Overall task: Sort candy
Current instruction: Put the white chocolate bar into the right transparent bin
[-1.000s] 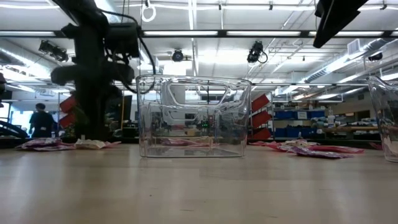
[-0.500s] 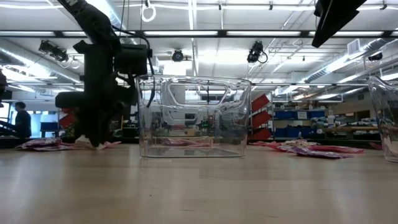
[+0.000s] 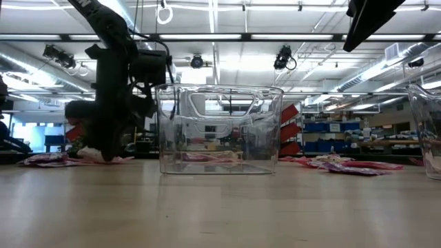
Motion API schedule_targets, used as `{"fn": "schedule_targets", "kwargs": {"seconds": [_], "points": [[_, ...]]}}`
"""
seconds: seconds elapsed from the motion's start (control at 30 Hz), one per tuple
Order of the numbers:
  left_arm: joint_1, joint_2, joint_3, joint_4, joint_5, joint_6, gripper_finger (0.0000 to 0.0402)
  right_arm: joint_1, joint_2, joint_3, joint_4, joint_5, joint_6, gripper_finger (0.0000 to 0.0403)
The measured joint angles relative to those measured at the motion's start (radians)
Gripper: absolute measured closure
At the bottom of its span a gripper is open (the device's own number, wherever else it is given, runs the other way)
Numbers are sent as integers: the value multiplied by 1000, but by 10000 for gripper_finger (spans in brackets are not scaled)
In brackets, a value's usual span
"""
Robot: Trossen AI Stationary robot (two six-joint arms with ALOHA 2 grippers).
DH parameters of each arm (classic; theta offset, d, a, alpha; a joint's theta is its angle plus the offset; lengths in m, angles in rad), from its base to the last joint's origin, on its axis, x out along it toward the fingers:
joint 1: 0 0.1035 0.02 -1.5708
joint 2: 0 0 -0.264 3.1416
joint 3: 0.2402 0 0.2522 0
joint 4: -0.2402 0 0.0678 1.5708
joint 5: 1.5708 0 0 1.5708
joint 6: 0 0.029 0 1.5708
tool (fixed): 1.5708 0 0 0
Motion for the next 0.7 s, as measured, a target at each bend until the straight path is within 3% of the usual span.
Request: {"fn": "schedule_targets", "kwargs": {"seconds": [0.27,0.43,0.57,0.7], "points": [[0,-86,111,-68,47,-15,399,0,-45,0,0,11,31,210],[0,-226,178,-60,146,-47,400,11,-96,0,21,102,53,210],[0,-369,190,89,270,-105,401,11,-102,1,113,239,25,210],[-2,-499,151,391,340,-200,401,-18,-53,1,316,322,-121,210]]}}
